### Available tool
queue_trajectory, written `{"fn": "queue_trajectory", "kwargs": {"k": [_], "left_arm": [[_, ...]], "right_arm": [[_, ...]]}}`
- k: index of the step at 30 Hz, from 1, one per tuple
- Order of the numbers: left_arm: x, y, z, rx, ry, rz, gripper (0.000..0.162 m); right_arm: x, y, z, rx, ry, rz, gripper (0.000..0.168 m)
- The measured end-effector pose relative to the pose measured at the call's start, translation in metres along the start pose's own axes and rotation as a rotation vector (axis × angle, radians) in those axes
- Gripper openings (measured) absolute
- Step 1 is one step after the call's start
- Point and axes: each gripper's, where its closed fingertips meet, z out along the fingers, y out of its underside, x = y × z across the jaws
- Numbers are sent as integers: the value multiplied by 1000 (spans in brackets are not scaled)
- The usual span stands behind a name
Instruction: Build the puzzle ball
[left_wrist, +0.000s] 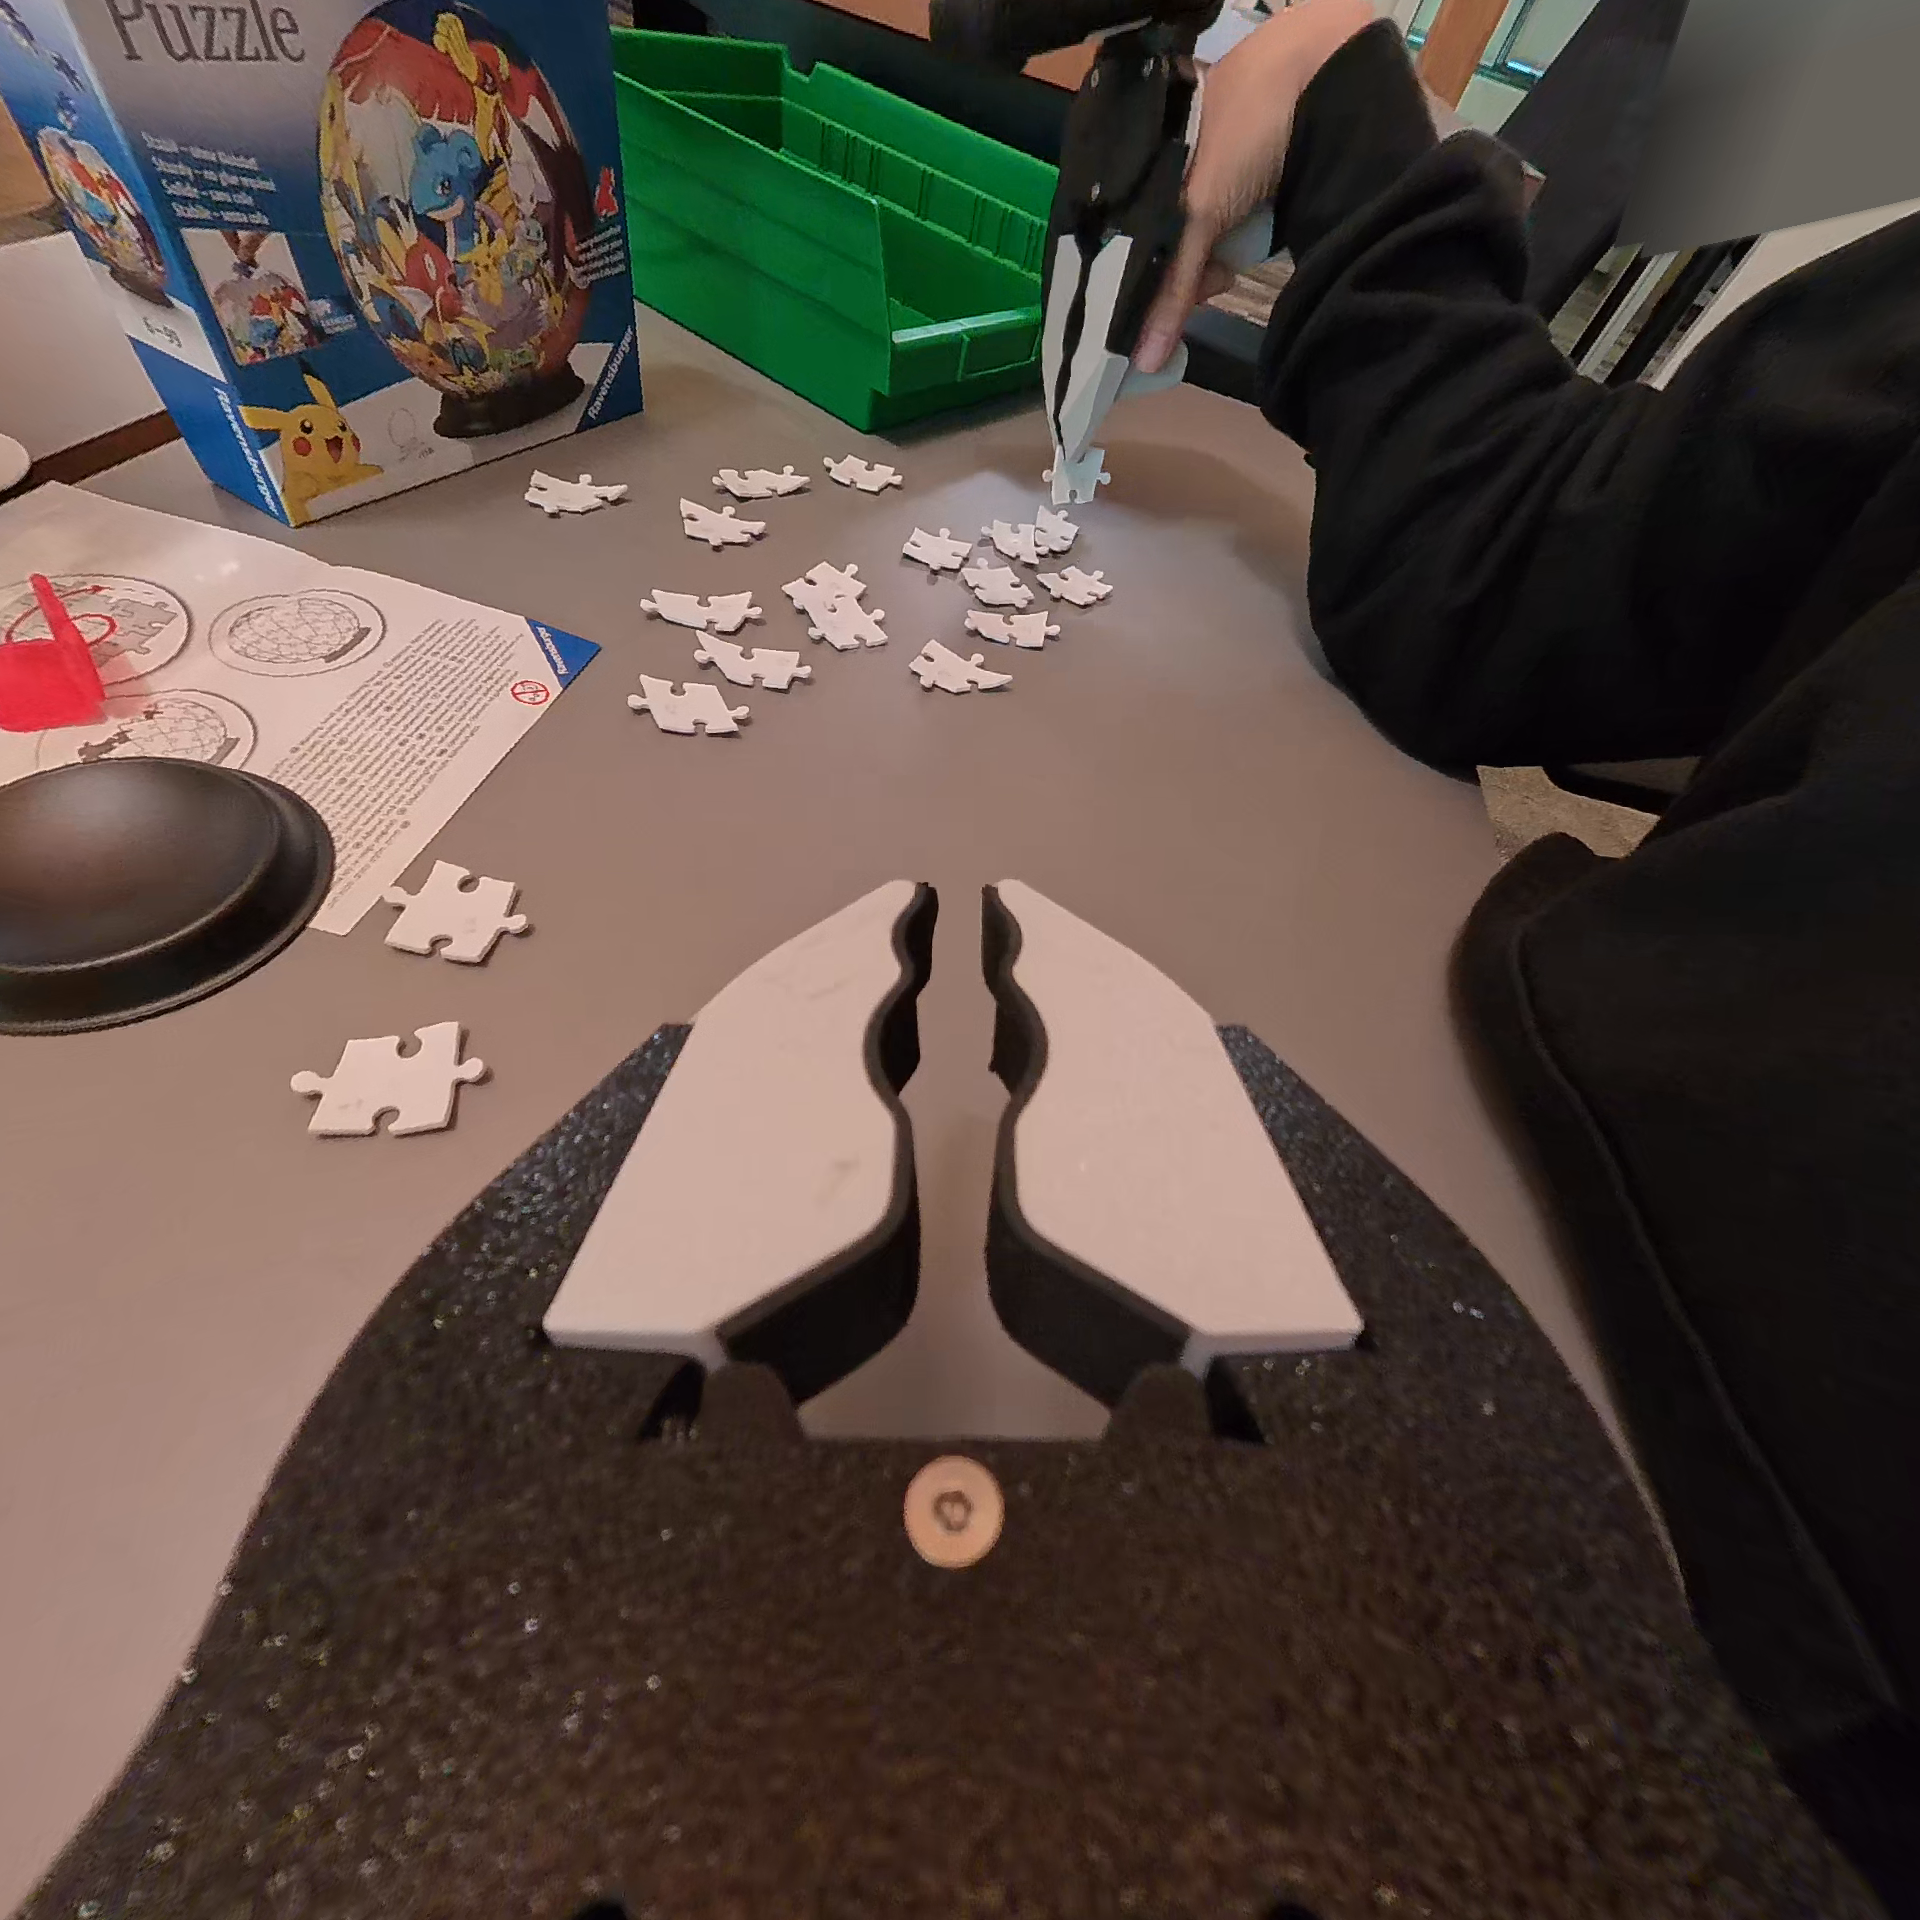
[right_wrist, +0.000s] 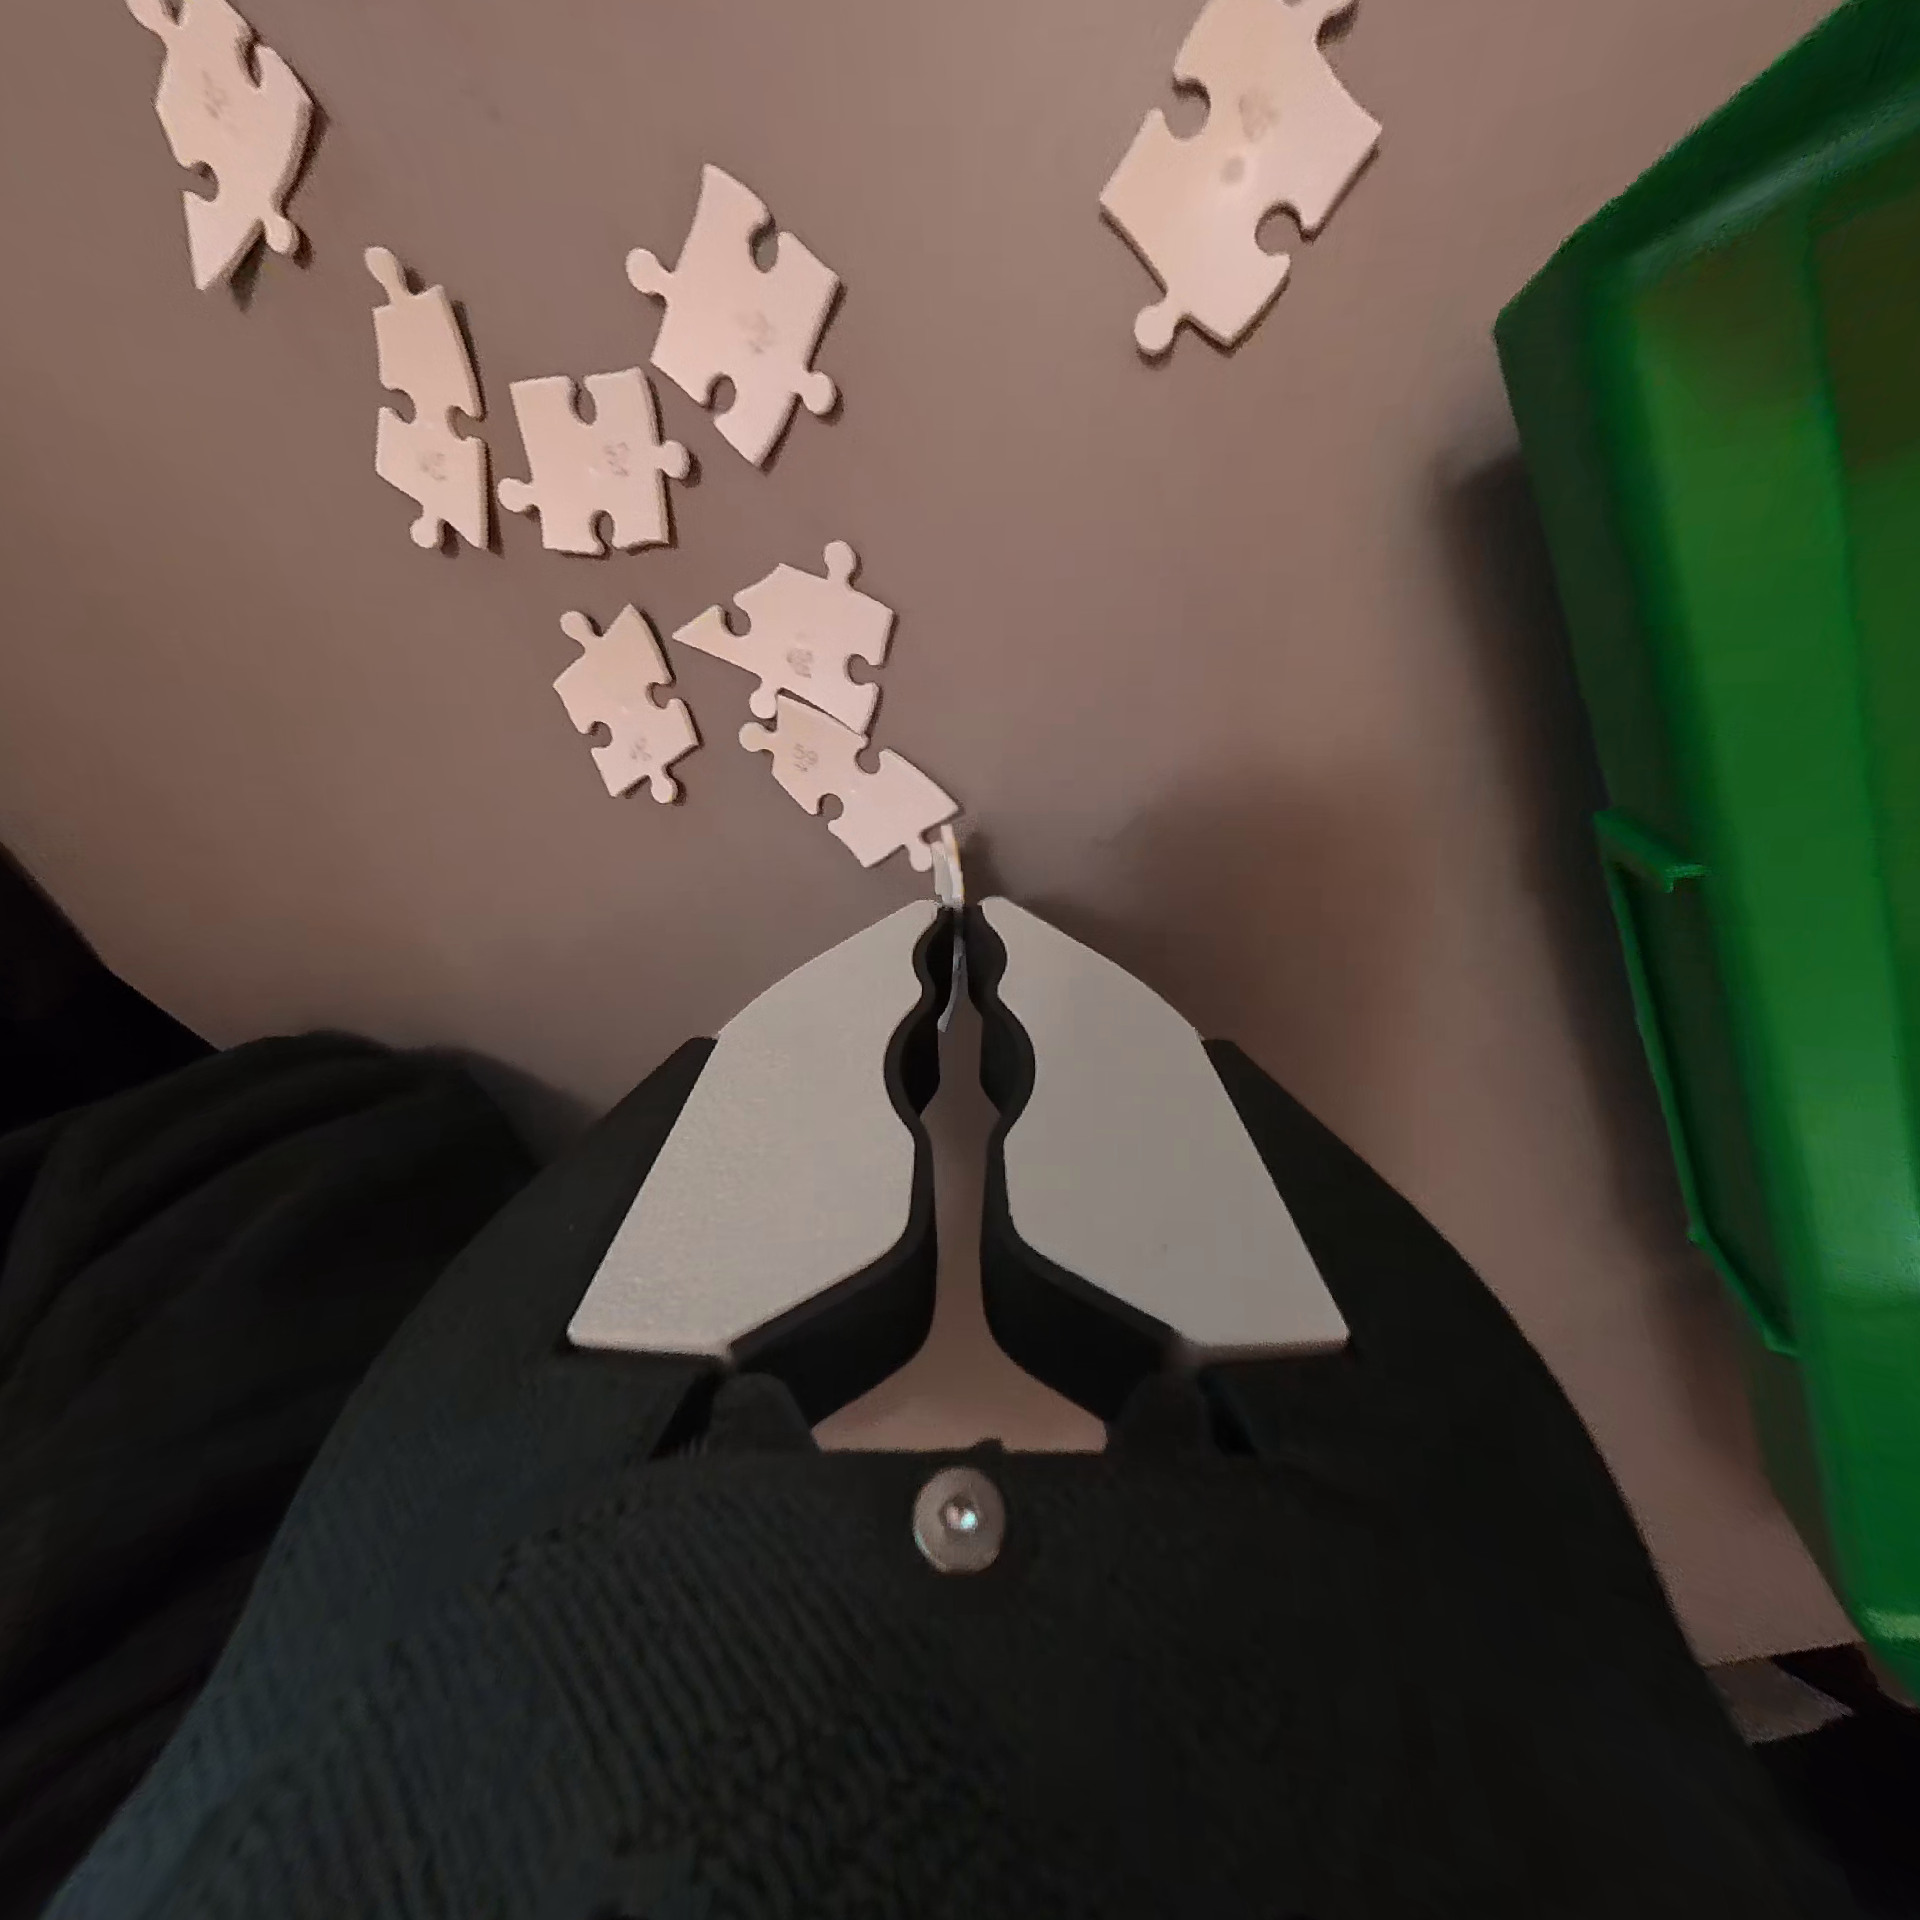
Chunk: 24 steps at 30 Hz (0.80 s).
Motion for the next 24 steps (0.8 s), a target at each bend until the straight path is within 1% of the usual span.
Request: {"fn": "queue_trajectory", "kwargs": {"k": [4,10,15,16,20,24], "left_arm": [[0,-1,3,-2,6,3,8],[0,0,4,-2,7,-3,8],[1,0,4,-1,11,-2,8],[1,0,4,-1,11,-1,8],[2,0,5,0,14,-5,8],[2,0,4,-2,9,0,9]], "right_arm": [[4,-3,7,-13,-15,5,4],[10,-6,8,-26,50,-83,4],[13,-8,7,-21,69,-94,5],[15,-8,7,-22,83,-94,6],[21,-8,4,-14,129,-89,21],[25,-9,-5,3,190,-108,22]]}}
